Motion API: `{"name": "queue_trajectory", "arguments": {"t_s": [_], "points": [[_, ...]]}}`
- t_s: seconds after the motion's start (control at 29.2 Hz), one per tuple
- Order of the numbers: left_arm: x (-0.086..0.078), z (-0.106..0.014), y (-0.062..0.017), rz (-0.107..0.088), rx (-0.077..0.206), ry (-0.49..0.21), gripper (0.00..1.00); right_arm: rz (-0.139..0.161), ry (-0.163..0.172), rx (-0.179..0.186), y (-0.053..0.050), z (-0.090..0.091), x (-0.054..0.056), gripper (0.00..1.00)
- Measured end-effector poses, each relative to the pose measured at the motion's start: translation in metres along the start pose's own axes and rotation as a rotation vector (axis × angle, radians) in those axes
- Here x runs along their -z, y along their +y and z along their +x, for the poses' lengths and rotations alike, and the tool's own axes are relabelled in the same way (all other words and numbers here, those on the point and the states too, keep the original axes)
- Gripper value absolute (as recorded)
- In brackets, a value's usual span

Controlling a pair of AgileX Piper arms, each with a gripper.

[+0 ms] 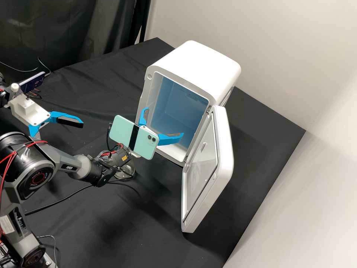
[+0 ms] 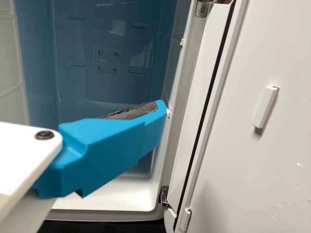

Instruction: Place the flask in the incubator

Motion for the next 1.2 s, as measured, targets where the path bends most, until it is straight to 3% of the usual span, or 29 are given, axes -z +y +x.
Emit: {"name": "queue_trajectory", "arguments": {"t_s": [0.1, 0.21, 0.41, 0.58, 0.72, 0.86, 1.2], "points": [[0.005, -0.007, 0.0032, -0.002, -0.01, 0.001, 1.0, 0.0, 0.0, 0.0, 0.0, 0.0, 0.0, 1.0], [0.013, -0.011, 0.0078, -0.018, -0.03, 0.024, 1.0, 0.0, 0.0, 0.0, 0.0, 0.0, 0.0, 1.0], [0.028, -0.014, 0.0096, -0.036, -0.039, 0.084, 1.0, 0.0, 0.0, 0.0, 0.0, 0.0, 0.0, 1.0], [0.039, -0.014, 0.0066, -0.042, -0.02, 0.129, 1.0, 0.0, 0.0, 0.0, 0.0, 0.0, 0.0, 1.0], [0.043, -0.014, 0.0025, -0.069, 0.009, 0.15, 1.0, 0.0, 0.0, 0.0, 0.0, 0.0, 0.0, 1.0], [0.044, -0.013, 0.0006, -0.071, 0.021, 0.154, 1.0, 0.0, 0.0, 0.0, 0.0, 0.0, 0.0, 1.0], [0.044, -0.013, 0.0006, -0.071, 0.021, 0.154, 1.0, 0.0, 0.0, 0.0, 0.0, 0.0, 0.0, 1.0]]}}
